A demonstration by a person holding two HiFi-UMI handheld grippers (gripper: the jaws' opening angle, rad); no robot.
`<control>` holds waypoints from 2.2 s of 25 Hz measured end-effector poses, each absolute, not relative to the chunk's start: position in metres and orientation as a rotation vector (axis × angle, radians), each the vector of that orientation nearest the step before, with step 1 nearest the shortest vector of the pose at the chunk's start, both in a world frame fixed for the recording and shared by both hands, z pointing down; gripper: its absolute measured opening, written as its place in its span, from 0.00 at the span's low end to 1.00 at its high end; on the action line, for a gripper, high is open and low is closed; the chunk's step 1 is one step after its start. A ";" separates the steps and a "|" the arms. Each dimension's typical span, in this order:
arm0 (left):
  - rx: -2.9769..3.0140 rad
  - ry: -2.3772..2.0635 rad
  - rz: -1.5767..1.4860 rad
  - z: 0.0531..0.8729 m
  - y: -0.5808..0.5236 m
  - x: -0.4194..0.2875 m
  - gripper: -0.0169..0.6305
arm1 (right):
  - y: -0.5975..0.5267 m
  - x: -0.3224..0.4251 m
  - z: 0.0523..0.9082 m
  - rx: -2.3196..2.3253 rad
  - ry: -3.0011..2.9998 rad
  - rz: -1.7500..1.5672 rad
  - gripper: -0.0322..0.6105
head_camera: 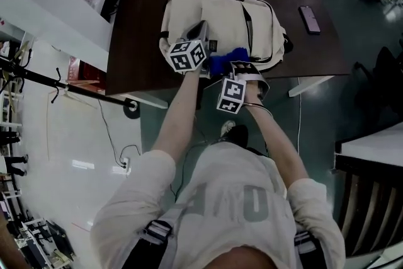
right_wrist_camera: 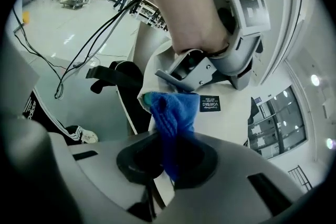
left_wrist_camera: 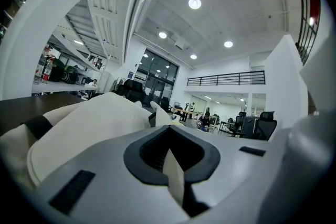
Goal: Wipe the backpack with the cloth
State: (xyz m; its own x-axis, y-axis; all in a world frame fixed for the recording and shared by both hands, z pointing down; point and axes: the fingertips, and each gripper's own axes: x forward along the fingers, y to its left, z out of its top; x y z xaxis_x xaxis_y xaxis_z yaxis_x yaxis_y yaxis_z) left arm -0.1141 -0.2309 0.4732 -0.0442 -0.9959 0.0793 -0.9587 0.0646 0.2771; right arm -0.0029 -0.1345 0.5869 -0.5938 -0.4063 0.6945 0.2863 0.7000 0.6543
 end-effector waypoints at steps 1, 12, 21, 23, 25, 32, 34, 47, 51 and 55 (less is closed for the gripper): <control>1.977 -2.093 -0.217 0.474 -0.231 -0.114 0.03 | -0.134 -0.002 0.587 0.088 -1.994 -0.948 0.11; 1.926 -2.178 -0.213 0.457 -0.231 -0.116 0.03 | -0.180 -0.004 0.528 0.178 -2.146 -0.886 0.11; 2.098 -2.263 -0.092 0.398 -0.271 -0.097 0.03 | -0.312 -0.016 0.450 0.365 -2.112 -0.995 0.11; 2.083 -2.236 -0.059 0.404 -0.286 -0.099 0.03 | -0.342 -0.019 0.439 0.389 -2.099 -0.996 0.11; 2.037 -2.226 -0.052 0.413 -0.294 -0.106 0.03 | -0.369 -0.024 0.431 0.407 -2.091 -0.991 0.11; 1.946 -2.215 -0.036 0.443 -0.302 -0.129 0.03 | -0.430 -0.053 0.469 0.366 -2.023 -0.948 0.11; 1.934 -2.220 -0.042 0.444 -0.302 -0.132 0.03 | -0.432 -0.064 0.491 0.334 -2.017 -0.921 0.11; 1.889 -2.257 -0.038 0.446 -0.304 -0.135 0.03 | -0.395 -0.058 0.521 0.189 -1.972 -1.073 0.11; 1.896 -2.250 -0.046 0.446 -0.304 -0.134 0.03 | -0.373 -0.047 0.523 0.145 -1.937 -1.129 0.11; 1.906 -2.236 -0.059 0.446 -0.304 -0.135 0.03 | -0.343 -0.031 0.536 0.121 -1.920 -1.145 0.11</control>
State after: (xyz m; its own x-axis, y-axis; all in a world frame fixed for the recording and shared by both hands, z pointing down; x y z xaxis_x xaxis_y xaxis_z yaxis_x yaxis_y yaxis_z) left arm -0.1348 -0.3043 0.4460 -0.1467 -0.9810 0.1270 -0.9729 0.1663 0.1609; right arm -0.0309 -0.3434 0.5359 -0.6143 -0.4769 0.6287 0.3265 0.5717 0.7527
